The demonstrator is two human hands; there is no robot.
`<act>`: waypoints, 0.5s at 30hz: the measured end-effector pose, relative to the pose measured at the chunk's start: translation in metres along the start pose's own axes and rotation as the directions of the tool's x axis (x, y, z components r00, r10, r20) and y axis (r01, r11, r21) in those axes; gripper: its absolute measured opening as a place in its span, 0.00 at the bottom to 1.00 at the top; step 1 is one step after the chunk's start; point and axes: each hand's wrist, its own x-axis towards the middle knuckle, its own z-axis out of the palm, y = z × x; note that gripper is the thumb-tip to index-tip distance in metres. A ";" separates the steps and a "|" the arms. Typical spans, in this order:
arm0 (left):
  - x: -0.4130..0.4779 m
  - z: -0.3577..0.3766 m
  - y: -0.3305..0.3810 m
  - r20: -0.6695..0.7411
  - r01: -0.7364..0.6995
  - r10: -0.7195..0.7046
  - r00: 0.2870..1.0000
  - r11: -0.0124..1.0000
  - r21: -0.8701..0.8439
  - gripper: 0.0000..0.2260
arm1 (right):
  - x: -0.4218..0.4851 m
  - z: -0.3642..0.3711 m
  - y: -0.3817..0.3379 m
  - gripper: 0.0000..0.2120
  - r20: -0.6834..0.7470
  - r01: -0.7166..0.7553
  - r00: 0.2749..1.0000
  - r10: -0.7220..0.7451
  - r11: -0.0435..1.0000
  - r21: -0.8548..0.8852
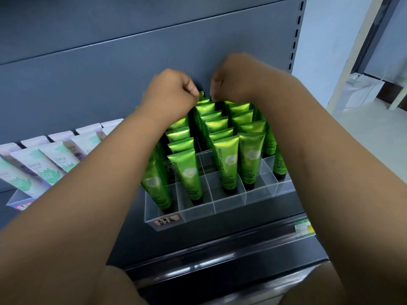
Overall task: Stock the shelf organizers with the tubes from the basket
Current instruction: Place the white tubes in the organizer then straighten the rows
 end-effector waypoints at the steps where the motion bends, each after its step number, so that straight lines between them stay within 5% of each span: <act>1: 0.002 0.001 0.002 0.006 -0.007 0.007 1.000 1.000 0.018 0.10 | 0.001 0.001 0.000 0.08 -0.012 -0.003 1.000 0.003 1.000 0.001; 15: 0.012 0.007 -0.013 0.073 -0.063 0.050 0.996 0.979 0.196 0.12 | 0.004 0.016 -0.004 0.14 -0.011 -0.016 1.000 0.015 0.998 -0.052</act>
